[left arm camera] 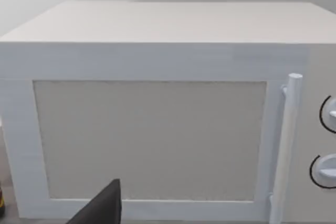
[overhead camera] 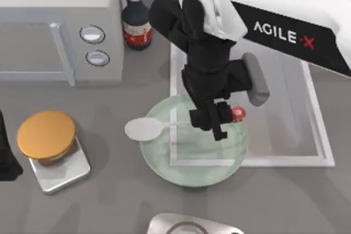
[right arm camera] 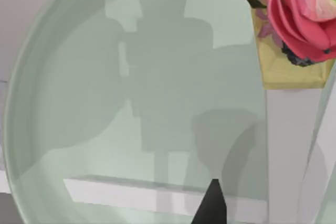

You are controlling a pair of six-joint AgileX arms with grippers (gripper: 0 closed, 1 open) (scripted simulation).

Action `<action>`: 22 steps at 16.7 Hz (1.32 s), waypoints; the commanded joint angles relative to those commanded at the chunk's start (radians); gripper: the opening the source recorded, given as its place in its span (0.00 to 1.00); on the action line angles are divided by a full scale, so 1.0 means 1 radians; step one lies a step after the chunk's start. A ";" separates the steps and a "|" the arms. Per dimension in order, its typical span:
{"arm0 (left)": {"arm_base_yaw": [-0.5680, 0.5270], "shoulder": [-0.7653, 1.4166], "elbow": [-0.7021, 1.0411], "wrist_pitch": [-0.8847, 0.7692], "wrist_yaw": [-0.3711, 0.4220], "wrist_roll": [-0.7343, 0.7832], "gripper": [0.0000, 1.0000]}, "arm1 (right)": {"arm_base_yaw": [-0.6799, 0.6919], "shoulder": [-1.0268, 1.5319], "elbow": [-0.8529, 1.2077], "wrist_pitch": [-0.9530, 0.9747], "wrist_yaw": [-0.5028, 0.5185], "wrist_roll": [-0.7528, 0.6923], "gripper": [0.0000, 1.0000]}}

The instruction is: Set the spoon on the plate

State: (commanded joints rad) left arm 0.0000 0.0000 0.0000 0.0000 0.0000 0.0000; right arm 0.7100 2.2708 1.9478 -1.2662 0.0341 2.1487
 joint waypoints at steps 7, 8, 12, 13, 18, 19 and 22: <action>0.000 0.000 0.000 0.000 0.000 0.000 1.00 | 0.010 0.017 0.021 -0.001 -0.004 0.187 0.00; 0.000 0.000 0.000 0.000 0.000 0.000 1.00 | 0.010 0.017 0.021 -0.001 -0.004 0.187 0.00; 0.000 0.000 0.000 0.000 0.000 0.000 1.00 | 0.004 0.013 0.018 -0.001 -0.003 0.187 0.00; 0.000 0.000 0.000 0.000 0.000 0.000 1.00 | 0.003 0.012 0.016 -0.002 -0.002 0.190 0.00; 0.000 0.000 0.000 0.000 0.000 0.000 1.00 | -0.017 -0.029 -0.011 -0.027 0.019 0.222 0.00; 0.000 0.000 0.000 0.000 0.000 0.000 1.00 | -0.024 -0.041 -0.019 -0.035 0.025 0.231 0.00; 0.000 0.000 0.000 0.000 0.000 0.000 1.00 | -0.044 -0.071 -0.039 -0.053 0.041 0.256 0.00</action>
State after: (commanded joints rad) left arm 0.0000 0.0000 0.0000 0.0000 0.0000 0.0000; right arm 0.6655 2.1995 1.9089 -1.3192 0.0752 2.4048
